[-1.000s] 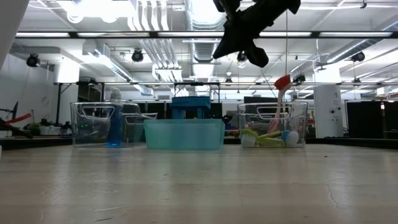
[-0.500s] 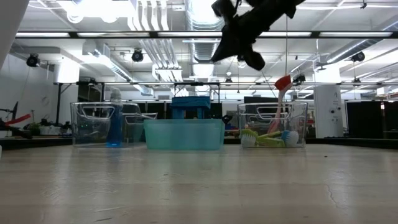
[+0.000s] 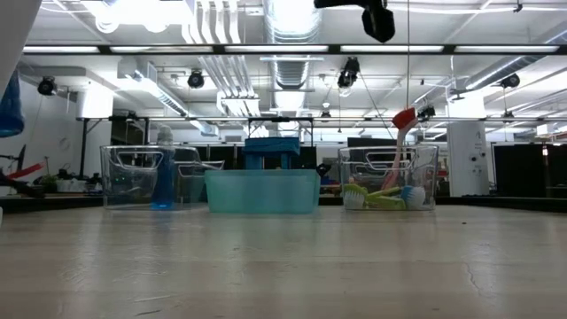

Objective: Pick & Place Kitchen Sink Supplies
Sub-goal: Put the dishwashing liquid into the left transparent bin

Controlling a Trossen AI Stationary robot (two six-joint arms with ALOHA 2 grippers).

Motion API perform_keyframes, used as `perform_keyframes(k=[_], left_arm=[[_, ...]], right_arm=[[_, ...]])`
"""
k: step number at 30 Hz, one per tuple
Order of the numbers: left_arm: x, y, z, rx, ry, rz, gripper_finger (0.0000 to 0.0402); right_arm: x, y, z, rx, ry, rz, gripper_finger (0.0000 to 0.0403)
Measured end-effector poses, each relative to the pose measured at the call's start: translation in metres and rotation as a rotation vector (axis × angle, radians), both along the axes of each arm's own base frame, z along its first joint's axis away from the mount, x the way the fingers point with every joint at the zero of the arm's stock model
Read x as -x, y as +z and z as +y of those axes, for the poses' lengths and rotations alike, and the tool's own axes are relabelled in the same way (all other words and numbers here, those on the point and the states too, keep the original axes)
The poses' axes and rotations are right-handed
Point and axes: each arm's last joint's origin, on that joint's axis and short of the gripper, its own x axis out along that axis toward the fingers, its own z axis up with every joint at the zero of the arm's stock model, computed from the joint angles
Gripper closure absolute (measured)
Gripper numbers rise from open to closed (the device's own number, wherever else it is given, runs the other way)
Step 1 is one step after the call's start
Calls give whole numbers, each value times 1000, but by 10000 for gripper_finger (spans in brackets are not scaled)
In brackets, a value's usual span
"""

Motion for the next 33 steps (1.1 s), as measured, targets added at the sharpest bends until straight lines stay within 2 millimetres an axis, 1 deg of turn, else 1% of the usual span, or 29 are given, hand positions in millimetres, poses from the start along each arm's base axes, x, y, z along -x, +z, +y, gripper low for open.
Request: perform_keyframes(k=[4,8,13,17,22,26,33], left_arm=[[-3,2,6,5,21,4,275],[-7,5,12,4,62,-8,275],[-10,11,21,24,124,-21,275],[-13,15,26,9,123,-35,275],[-16,18,31,32,122,-21,275],[-21,18,35,22,115,-14,275],[-31,16,48,-20,125,6,275]], right_arm=[[3,4,2,-12,-3,-17,394],[2,6,7,-25,10,-43,394],[1,11,12,-2,22,-92,394],[1,12,12,-2,22,-107,394],[1,12,12,-3,21,-107,394],[1,12,13,-4,25,-108,394],[0,15,15,-6,29,-139,394]])
